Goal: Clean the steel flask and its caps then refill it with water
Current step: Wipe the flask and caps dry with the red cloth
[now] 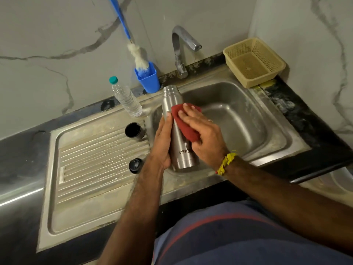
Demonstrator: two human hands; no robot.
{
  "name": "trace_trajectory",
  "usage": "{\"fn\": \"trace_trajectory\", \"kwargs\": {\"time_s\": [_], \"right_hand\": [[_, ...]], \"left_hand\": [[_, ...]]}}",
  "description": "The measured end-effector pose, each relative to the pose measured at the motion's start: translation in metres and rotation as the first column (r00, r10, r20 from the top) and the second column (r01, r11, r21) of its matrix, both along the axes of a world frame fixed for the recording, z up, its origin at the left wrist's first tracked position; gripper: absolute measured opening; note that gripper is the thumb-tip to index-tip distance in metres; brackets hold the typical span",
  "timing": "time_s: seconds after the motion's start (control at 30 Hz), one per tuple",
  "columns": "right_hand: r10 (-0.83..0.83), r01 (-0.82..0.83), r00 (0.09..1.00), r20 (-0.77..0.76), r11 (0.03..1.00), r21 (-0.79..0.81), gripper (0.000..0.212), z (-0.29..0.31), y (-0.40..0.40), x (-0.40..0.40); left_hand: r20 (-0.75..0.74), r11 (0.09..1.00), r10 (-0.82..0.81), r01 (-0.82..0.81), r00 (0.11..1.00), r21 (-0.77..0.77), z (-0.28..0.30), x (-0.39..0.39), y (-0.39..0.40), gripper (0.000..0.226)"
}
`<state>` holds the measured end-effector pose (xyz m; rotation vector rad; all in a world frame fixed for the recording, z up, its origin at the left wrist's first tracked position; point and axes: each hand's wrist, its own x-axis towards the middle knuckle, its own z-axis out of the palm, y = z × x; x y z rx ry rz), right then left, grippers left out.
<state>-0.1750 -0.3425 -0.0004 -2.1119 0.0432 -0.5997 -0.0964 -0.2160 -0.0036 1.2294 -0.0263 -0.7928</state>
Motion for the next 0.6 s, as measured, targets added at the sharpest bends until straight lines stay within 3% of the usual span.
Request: {"fn": "trace_trajectory", "kwargs": {"time_s": [0.1,0.17,0.23,0.27,0.37,0.4,0.47,0.53,0.6], "right_hand": [[0.164,-0.145,0.985,0.054,0.956,-0.255,0.067,-0.010,-0.001,-0.016],[0.115,-0.108,0.993,0.030,0.979,-0.172,0.062,-0.013,-0.005,-0.019],[0.023,-0.024,0.999,-0.022,0.999,-0.041,0.062,-0.010,-0.003,-0.017],[0.034,-0.035,0.999,-0.016,0.997,-0.066,0.063,-0.007,-0.002,-0.017],[0.220,-0.200,0.975,0.032,0.931,-0.306,0.063,-0.012,-0.009,-0.029],[0.238,-0.218,0.971,0.032,0.929,-0.299,0.066,-0.016,-0.016,-0.033],[0.115,-0.115,0.993,-0.007,0.989,-0.095,0.073,-0.018,-0.027,-0.042],[-0.110,0.110,0.994,-0.010,0.989,0.102,0.075,-0.017,-0.034,-0.045],[-0.209,0.205,0.976,0.056,0.976,0.068,0.071,-0.013,-0.030,-0.036]], "left_hand": [[-0.158,0.999,-0.042,0.044,0.986,0.009,0.002,0.006,0.001,0.071],[-0.123,0.998,0.016,-0.008,0.992,0.069,-0.001,0.017,0.000,0.066],[-0.105,0.995,0.075,-0.067,0.992,0.076,-0.003,0.025,-0.007,0.079],[-0.129,0.993,0.098,-0.089,0.987,0.079,-0.003,0.028,-0.013,0.079],[-0.081,0.953,0.258,-0.240,0.963,0.184,0.002,0.038,-0.027,0.041],[-0.066,0.934,0.295,-0.273,0.953,0.231,0.002,0.044,-0.029,0.041],[-0.131,0.909,0.361,-0.316,0.923,0.273,0.005,0.054,-0.033,0.053],[-0.269,0.903,0.411,-0.348,0.871,0.253,0.008,0.058,-0.041,0.055],[-0.387,0.903,0.421,-0.337,0.821,0.268,0.011,0.054,-0.057,0.051]]}}
